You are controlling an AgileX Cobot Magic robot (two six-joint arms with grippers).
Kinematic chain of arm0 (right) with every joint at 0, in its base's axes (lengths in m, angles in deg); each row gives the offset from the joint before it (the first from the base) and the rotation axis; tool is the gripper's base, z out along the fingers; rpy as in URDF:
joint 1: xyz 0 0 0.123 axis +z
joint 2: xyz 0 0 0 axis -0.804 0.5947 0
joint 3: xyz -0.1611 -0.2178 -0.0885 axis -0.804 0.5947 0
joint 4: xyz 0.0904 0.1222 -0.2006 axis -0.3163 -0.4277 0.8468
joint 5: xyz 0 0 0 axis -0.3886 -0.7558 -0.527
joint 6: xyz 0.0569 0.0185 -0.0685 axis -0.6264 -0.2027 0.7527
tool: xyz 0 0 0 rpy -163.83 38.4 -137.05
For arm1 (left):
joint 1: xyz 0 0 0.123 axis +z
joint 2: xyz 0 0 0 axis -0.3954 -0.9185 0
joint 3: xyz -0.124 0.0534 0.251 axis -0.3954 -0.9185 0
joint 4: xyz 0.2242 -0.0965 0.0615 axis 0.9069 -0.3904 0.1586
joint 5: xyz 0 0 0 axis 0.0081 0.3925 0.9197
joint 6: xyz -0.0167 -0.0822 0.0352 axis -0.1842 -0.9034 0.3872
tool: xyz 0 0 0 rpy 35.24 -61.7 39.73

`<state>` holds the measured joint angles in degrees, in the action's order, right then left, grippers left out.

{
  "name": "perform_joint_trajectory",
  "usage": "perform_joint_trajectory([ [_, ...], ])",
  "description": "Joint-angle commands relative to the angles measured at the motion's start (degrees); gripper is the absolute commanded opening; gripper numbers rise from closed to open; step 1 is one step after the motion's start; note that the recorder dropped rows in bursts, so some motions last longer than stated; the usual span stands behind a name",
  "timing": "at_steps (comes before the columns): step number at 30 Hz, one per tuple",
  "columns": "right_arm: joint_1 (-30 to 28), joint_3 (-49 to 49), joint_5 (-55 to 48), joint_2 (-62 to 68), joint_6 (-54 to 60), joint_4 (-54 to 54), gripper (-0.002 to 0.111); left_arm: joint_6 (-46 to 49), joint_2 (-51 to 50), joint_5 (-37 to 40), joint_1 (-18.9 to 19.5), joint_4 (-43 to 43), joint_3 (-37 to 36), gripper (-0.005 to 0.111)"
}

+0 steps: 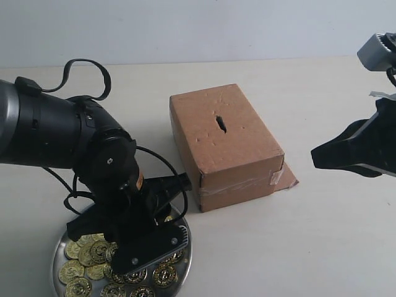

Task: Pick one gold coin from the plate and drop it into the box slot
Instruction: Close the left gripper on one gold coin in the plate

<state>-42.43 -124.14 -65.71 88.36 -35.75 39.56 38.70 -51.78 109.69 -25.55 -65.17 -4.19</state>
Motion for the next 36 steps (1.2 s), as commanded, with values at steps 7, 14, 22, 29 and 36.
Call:
perform_joint_trajectory([
  [7, 0.22, -0.48, -0.25, -0.44, 0.55, -0.39, 0.0, -2.98, -1.92, -1.49, -0.27, -0.22, 0.17, 0.049],
  [14, 0.22, -0.48, -0.25, -0.44, 0.55, -0.39, 0.0, -4.04, -2.03, -1.49, -0.27, -0.22, 0.17, 0.049],
  [22, 0.22, -0.48, -0.25, -0.44, 0.55, -0.39, 0.0, -4.04, -2.03, -1.49, -0.27, -0.22, 0.17, 0.047],
  [29, 0.22, -0.48, -0.25, -0.44, 0.55, -0.39, 0.0, -4.04, -2.03, -1.49, -0.27, -0.22, 0.17, 0.035],
  [36, 0.22, -0.48, -0.25, -0.44, 0.55, -0.39, 0.0, -4.04, -2.03, -1.49, -0.27, -0.22, 0.17, 0.035],
])
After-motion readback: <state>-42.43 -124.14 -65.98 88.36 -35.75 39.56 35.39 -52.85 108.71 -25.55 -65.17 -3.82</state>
